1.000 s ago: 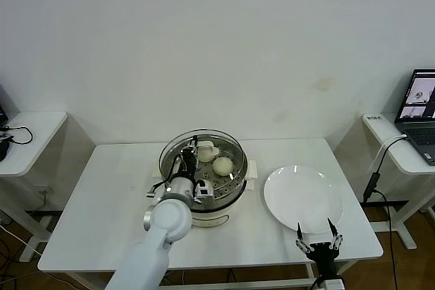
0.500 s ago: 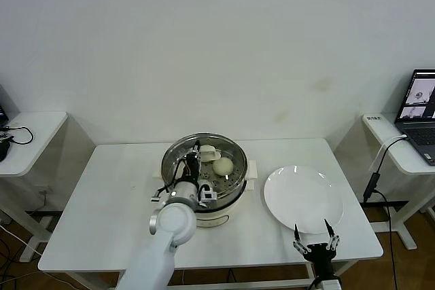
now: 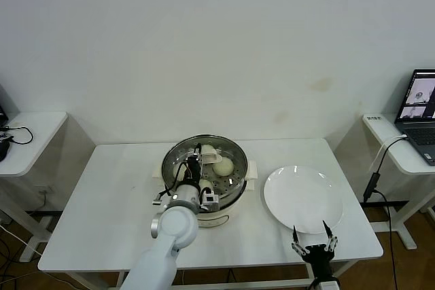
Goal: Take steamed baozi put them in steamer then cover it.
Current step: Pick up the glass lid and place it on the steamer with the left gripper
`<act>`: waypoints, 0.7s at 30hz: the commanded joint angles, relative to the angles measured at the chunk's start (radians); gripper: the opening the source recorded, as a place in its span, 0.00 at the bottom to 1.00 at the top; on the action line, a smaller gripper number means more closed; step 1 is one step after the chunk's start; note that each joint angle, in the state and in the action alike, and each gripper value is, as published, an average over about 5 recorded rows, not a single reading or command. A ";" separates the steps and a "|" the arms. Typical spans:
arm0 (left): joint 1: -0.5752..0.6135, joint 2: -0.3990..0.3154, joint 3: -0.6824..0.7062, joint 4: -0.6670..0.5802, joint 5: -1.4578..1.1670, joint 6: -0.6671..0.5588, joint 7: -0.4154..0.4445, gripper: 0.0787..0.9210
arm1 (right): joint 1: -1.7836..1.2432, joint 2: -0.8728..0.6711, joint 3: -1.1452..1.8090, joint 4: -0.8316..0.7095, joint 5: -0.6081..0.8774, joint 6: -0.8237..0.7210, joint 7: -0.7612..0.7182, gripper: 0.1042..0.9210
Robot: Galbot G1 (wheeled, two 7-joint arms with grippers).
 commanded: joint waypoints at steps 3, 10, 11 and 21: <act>0.009 -0.006 -0.004 -0.002 0.007 -0.019 -0.019 0.11 | -0.001 0.001 -0.003 0.001 -0.002 0.002 0.000 0.88; 0.044 0.028 -0.005 -0.068 0.003 -0.036 -0.024 0.33 | -0.002 0.001 -0.006 0.003 -0.004 0.000 0.000 0.88; 0.055 0.037 -0.005 -0.085 0.000 -0.039 -0.026 0.37 | -0.002 0.000 -0.006 0.003 -0.004 0.000 0.000 0.88; 0.224 0.150 -0.026 -0.312 -0.126 -0.099 -0.119 0.71 | -0.004 0.000 -0.009 -0.001 -0.007 0.000 0.000 0.88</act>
